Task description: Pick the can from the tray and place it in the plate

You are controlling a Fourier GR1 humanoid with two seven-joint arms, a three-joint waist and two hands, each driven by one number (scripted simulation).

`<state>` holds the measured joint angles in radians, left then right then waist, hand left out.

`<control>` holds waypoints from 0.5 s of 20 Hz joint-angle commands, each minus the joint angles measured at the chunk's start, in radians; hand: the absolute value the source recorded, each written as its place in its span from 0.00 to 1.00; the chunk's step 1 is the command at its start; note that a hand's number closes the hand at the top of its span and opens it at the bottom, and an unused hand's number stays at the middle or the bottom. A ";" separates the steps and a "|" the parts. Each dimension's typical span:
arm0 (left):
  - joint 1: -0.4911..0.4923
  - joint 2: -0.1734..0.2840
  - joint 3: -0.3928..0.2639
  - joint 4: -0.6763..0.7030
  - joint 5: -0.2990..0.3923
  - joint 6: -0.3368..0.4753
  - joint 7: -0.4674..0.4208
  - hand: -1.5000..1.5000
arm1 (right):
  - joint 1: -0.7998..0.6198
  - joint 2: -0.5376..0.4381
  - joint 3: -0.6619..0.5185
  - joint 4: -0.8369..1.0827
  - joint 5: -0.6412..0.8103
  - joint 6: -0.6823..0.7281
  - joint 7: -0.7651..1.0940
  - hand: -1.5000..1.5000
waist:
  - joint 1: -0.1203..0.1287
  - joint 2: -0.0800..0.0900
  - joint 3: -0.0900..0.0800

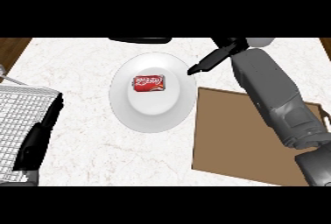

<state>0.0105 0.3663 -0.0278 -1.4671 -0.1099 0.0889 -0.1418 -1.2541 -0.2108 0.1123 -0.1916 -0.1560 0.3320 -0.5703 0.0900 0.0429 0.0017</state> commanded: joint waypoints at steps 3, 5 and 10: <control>-0.047 -0.028 -0.032 -0.011 -0.021 0.009 0.027 0.50 | -0.011 -0.080 0.002 0.035 0.025 0.062 -0.090 0.00 | 0.025 0.016 0.001; -0.048 0.003 -0.007 -0.025 -0.009 -0.007 0.054 0.50 | 0.004 -0.127 -0.004 0.046 0.024 0.118 -0.120 0.00 | 0.023 0.012 0.002; -0.044 -0.018 -0.029 -0.001 -0.017 -0.011 0.015 0.50 | 0.013 -0.170 -0.002 0.071 0.037 0.128 -0.150 0.00 | 0.035 0.022 0.002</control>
